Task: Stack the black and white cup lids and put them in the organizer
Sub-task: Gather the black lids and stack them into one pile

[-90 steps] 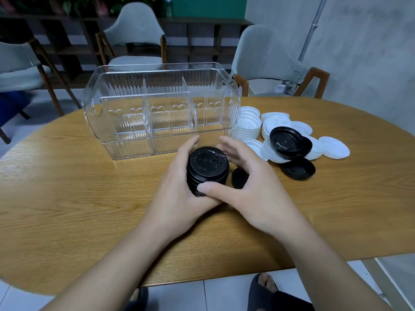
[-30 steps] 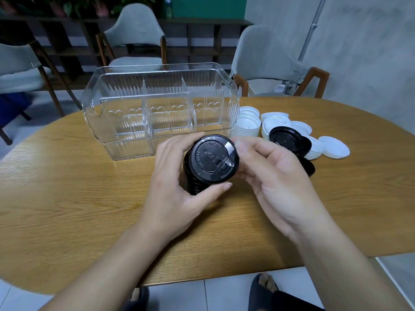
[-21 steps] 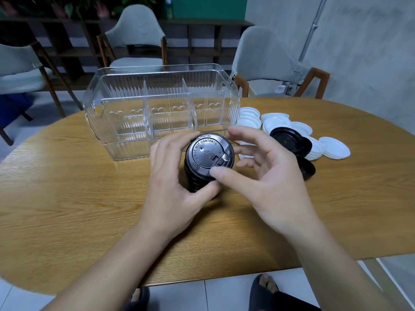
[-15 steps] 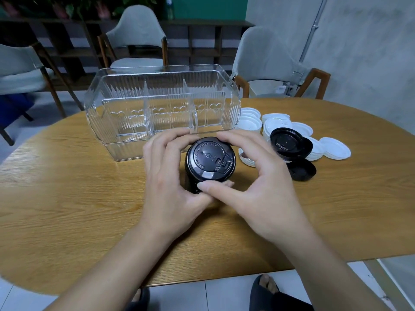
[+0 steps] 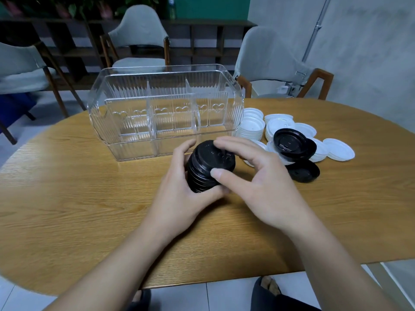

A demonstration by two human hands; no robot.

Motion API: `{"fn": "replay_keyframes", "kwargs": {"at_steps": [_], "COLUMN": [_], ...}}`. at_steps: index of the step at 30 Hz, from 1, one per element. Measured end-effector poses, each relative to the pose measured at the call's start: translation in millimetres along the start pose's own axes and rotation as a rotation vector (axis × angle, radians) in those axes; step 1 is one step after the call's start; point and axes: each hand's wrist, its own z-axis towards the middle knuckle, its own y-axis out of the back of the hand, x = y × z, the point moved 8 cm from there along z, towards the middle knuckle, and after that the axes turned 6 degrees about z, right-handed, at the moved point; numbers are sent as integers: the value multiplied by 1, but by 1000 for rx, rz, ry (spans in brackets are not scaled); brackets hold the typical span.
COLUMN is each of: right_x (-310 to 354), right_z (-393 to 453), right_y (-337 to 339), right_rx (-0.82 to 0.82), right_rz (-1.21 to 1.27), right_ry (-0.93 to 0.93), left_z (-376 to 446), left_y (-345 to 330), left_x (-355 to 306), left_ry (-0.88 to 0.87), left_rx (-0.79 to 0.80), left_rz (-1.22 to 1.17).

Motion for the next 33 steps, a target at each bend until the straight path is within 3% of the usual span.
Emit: {"fn": "replay_keyframes", "kwargs": {"at_steps": [13, 23, 33], "right_x": [-2, -10, -17], "right_z": [-1, -2, -8], "right_y": [-11, -4, -10], "right_rx": [237, 68, 60], "right_rz": [15, 36, 179], "right_ry": [-9, -52, -97], "left_z": [0, -1, -3], "left_y": [-5, -5, -5], "left_x": [3, 5, 0], "left_ry": [21, 17, -23], "left_rx": [131, 89, 84], "left_rz": [-38, 11, 14]}}
